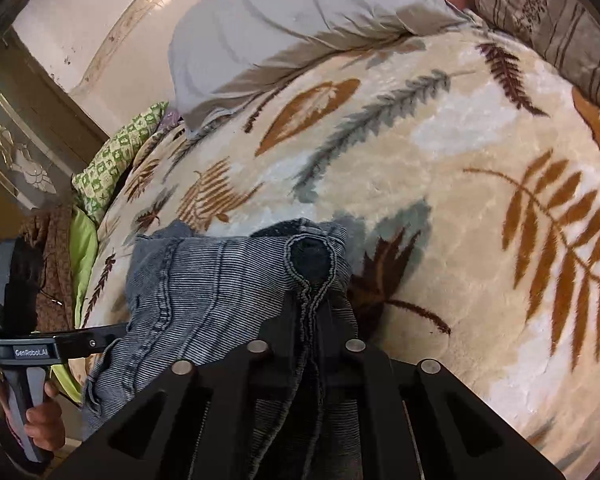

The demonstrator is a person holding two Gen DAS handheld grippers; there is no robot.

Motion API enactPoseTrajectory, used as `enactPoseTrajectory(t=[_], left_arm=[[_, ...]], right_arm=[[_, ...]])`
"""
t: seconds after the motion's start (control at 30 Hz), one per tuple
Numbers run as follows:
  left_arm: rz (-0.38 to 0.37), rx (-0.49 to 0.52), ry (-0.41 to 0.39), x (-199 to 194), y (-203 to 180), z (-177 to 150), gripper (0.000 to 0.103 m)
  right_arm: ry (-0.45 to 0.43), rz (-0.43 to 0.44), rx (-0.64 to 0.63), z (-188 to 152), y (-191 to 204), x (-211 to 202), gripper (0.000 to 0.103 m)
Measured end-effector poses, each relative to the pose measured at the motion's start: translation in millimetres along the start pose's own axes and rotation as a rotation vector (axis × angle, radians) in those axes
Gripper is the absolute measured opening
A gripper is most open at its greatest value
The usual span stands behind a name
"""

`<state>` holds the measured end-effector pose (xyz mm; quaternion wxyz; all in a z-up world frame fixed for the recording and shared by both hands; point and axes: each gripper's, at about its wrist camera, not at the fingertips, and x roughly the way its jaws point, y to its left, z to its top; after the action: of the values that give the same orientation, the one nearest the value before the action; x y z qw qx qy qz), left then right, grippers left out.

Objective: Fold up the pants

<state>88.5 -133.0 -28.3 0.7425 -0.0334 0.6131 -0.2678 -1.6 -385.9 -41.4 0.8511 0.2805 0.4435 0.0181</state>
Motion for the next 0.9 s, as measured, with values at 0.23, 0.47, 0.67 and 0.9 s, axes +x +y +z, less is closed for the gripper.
enactPoseTrajectory(t=[0.23, 0.47, 0.67, 0.9], left_arm=[[-0.022, -0.032, 0.007, -8, 5, 3, 0.051], [-0.171, -0.118, 0.024, -43, 27, -32, 0.056], [-0.087, -0.034, 0.004, -51, 7, -54, 0.062], [0.027, 0.045, 0.025, -26, -1, -68, 0.078]], right_arm=[[0.009, 0.046, 0.075, 2, -6, -6, 0.013], [0.008, 0.169, 0.139, -17, -3, -52, 0.048], [0.083, 0.151, 0.076, -43, 11, -46, 0.030], [0.097, -0.057, -0.240, -48, 49, -49, 0.011]])
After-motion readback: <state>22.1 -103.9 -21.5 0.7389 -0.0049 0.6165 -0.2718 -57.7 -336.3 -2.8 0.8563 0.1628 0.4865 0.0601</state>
